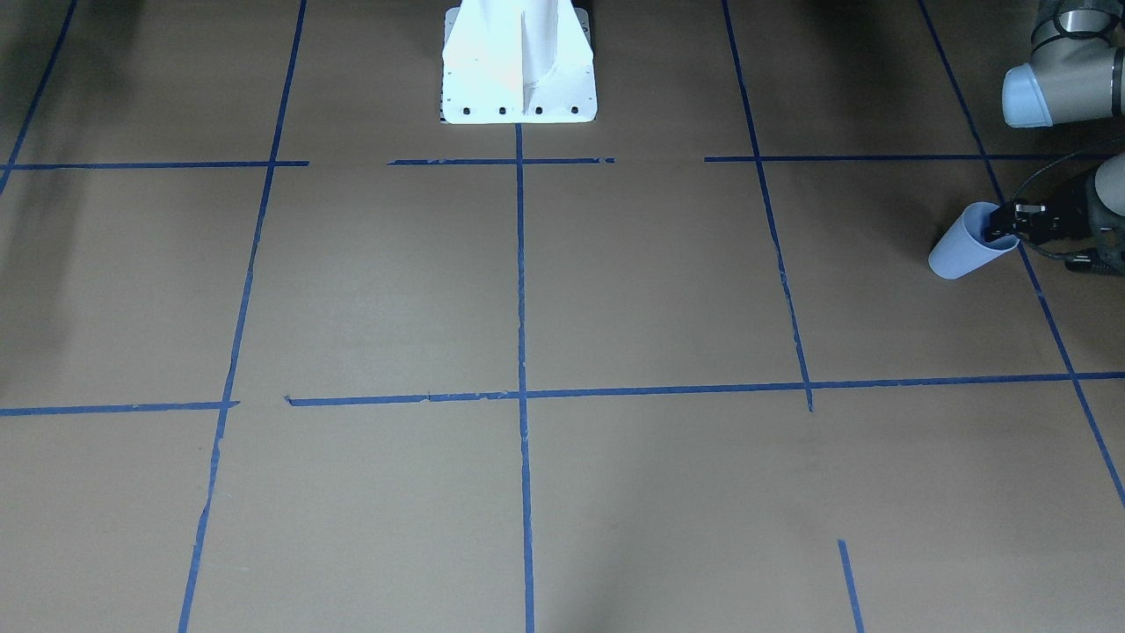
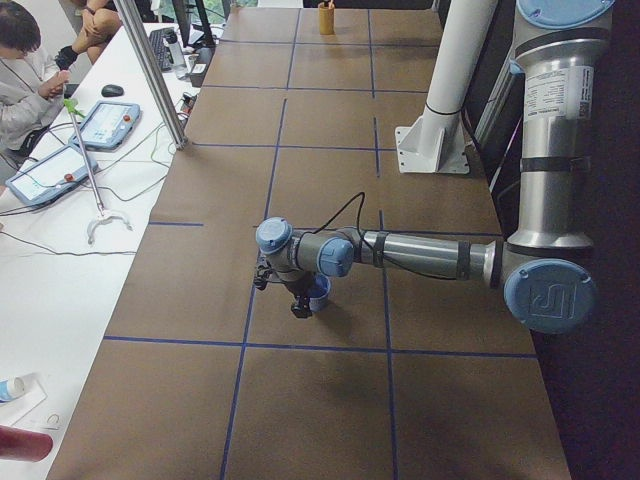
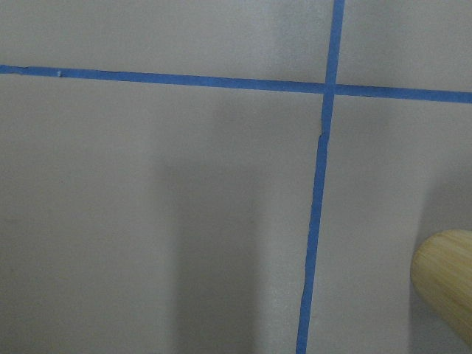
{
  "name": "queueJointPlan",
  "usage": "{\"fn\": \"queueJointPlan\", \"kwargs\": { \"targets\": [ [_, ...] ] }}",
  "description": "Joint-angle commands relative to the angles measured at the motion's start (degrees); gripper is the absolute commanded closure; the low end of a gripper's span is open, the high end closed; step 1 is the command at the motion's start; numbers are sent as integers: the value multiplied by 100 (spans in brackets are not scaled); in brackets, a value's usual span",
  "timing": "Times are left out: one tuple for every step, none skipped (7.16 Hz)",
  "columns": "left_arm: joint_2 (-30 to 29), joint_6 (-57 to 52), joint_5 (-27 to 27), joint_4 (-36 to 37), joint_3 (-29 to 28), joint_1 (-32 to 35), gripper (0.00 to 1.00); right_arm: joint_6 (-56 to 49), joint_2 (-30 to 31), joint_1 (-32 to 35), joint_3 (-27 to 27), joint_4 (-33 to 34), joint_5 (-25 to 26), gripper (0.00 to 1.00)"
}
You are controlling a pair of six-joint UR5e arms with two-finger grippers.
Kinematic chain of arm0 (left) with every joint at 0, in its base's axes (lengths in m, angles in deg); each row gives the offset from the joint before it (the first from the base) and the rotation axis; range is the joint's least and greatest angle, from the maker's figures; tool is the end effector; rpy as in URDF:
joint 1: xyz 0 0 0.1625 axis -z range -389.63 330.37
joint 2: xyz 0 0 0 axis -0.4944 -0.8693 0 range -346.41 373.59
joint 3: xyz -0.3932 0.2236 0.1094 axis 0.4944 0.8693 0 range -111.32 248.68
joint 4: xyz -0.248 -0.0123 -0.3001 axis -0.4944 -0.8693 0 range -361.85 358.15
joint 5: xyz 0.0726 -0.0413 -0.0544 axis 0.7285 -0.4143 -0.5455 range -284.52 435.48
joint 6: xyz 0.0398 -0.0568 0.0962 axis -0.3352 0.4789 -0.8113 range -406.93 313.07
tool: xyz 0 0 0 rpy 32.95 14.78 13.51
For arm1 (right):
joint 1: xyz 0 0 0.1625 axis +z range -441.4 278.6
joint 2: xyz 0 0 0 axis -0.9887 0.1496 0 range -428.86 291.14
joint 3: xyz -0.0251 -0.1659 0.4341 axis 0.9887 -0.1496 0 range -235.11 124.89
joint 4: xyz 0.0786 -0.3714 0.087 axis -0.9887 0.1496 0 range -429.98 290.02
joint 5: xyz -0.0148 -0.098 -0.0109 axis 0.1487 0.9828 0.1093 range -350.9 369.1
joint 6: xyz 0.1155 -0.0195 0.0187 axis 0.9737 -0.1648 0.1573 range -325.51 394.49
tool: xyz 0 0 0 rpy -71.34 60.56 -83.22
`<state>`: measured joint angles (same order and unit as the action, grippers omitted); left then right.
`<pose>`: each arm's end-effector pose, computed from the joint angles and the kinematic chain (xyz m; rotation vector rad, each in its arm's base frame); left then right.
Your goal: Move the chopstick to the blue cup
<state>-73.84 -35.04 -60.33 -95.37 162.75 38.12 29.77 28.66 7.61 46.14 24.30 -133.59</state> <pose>0.1263 -0.4363 0.6913 -0.1557 0.7897 0.2061 0.0319 -0.4038 0.6729 0.0211 -0.9198 -0.0882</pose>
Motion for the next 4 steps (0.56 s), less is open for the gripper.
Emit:
{"fn": "queueJointPlan", "kwargs": {
  "targets": [
    [-45, 24, -15, 0, 15, -7, 100, -3, -5, -6, -96, 3, -179, 0],
    [-211, 59, -407, 8, -11, -7, 100, 6, -14, -6, -149, 12, -293, 0],
    [-508, 938, -1107, 17, 111, -7, 100, 23, -23, -6, -175, 12, -442, 0],
    [-990, 1738, -1305, 17, 242, -7, 100, 23, -31, -6, -176, 12, -444, 0]
  ]
}}
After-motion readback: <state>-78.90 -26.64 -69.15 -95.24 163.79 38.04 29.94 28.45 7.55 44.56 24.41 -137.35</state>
